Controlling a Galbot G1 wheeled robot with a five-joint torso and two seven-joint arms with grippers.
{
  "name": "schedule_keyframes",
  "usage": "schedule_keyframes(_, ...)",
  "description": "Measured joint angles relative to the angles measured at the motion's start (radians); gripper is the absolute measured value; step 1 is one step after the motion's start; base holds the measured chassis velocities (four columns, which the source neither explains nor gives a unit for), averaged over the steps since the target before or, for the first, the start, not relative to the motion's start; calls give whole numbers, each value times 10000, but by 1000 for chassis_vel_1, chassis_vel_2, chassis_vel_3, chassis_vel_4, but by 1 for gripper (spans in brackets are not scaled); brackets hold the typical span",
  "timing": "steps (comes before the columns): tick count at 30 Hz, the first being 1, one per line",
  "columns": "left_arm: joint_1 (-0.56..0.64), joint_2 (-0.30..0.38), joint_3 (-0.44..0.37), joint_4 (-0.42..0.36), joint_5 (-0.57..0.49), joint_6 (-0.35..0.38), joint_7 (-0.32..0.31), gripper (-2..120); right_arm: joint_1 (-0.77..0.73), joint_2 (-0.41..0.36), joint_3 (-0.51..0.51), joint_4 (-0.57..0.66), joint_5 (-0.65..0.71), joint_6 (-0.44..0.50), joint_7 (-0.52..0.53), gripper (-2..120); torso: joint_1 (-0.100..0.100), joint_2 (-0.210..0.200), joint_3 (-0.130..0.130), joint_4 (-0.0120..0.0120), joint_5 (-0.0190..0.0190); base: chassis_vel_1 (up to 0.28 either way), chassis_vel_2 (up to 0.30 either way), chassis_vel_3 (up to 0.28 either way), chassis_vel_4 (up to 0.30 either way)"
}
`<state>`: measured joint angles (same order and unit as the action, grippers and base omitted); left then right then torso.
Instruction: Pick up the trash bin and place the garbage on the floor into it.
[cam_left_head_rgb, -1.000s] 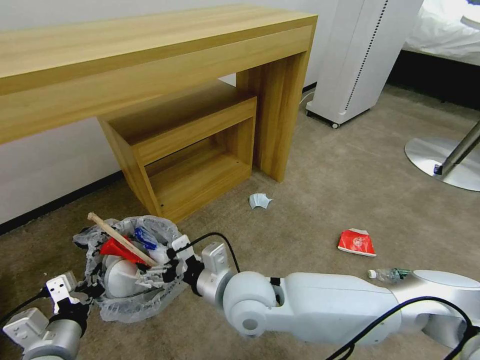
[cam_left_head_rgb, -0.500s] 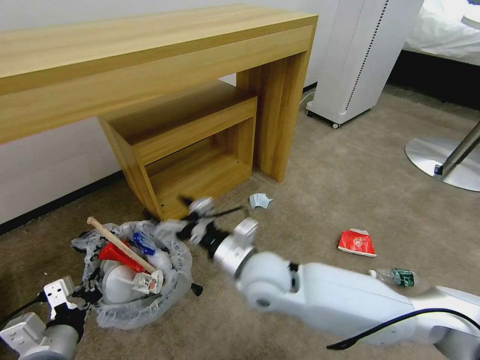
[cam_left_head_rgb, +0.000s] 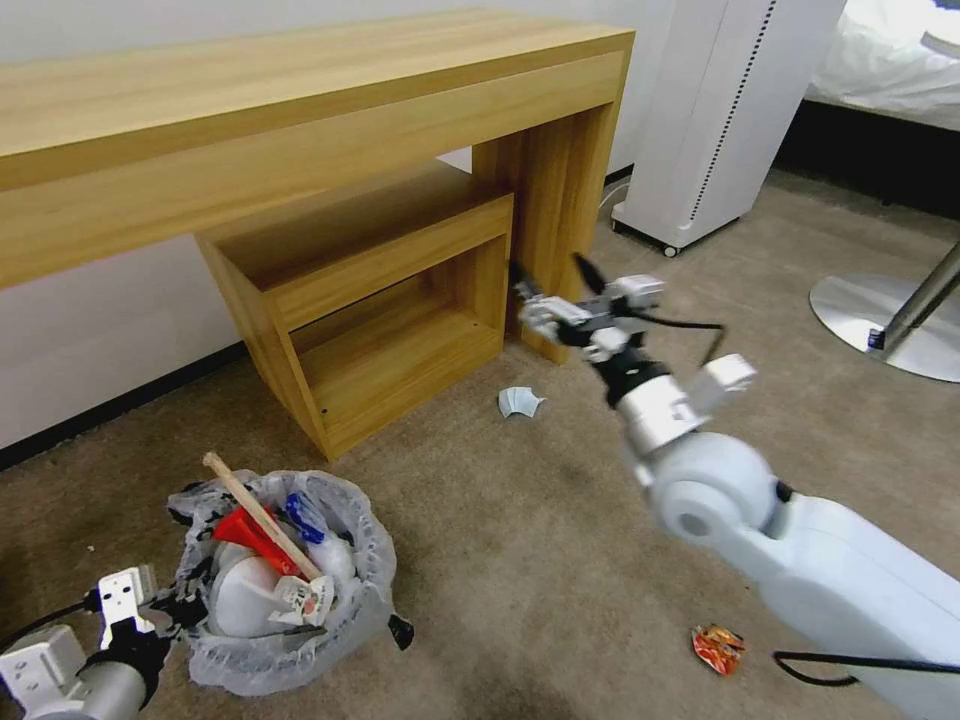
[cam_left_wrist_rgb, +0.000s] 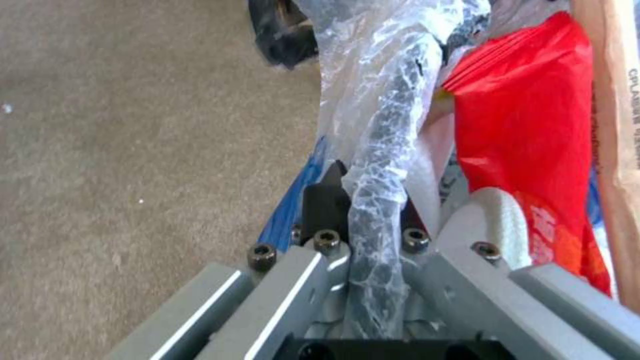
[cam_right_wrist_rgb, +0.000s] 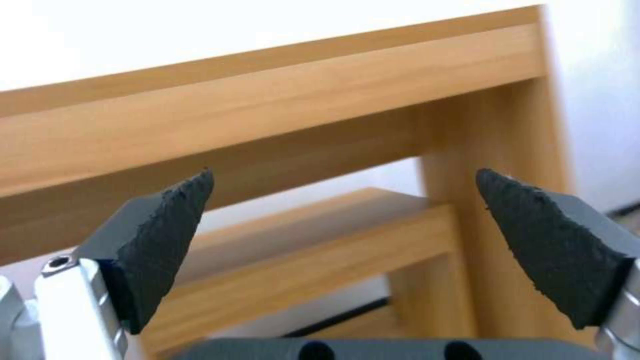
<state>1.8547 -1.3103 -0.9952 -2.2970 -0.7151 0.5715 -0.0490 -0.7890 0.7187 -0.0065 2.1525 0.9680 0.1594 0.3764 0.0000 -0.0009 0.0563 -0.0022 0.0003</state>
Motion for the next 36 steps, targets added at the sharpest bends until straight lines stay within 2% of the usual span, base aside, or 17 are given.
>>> schedule_keyframes(1, 0, 0, 0, 0, 0, 0, 0, 1, 0, 0, 0, 0, 0, 0, 0, 100, 0, 0, 0, 0, 0, 0, 0, 0, 0)
schedule_keyframes(3, 9, 394, 42, 126, -123, 0, 35, 1, -896, -20, 884, 121, -67, -2, -5, 100, 0, 0, 1, 1, -2, 0, 0, 0, 0)
schedule_keyframes(5, 30, 519, 72, 155, -162, -2, 46, 1, -1232, 6, 1209, 186, -116, -4, 8, 100, 0, 0, 0, 0, -4, 0, 0, 0, 0)
schedule_keyframes(8, 121, 940, 131, 198, -379, -3, 68, 1, -2380, 149, 2351, 382, -535, 0, 137, 100, 0, 0, 1, 3, -1, 0, 0, 0, 0)
schedule_keyframes(9, 121, 940, 131, 198, -379, -3, 68, 1, -2380, 149, 2351, 382, -535, 0, 137, 100, 0, 0, 1, 3, -1, 0, 0, 0, 0)
schedule_keyframes(11, 94, 1137, 143, 244, -530, -3, 66, 1, -3188, 232, 3185, 530, -768, -23, 178, 100, 0, 0, 0, 1, -4, 0, 0, 0, 0)
schedule_keyframes(12, 94, 1137, 143, 244, -530, -3, 66, 1, -3188, 232, 3185, 530, -768, -23, 178, 100, 0, 0, 0, 1, -4, 0, 0, 0, 0)
schedule_keyframes(14, 36, 1258, 196, 317, -576, -3, 65, 1, -3935, 369, 3834, 446, -1339, 25, 196, 100, 0, 0, 0, -1, -4, 0, 0, 0, 0)
schedule_keyframes(22, -65, 1349, 288, 377, -533, -28, 94, 1, -4969, 727, 4470, -106, -2289, 52, 626, 100, 0, 0, 1, 1, 0, 0, 0, 0, 0)
schedule_keyframes(36, -255, 1270, 391, 569, -117, -226, 255, 1, -5127, 1682, 4652, -1072, -3716, 29, 668, 100, 0, 0, 2, 2, -3, 0, 0, 0, 0)
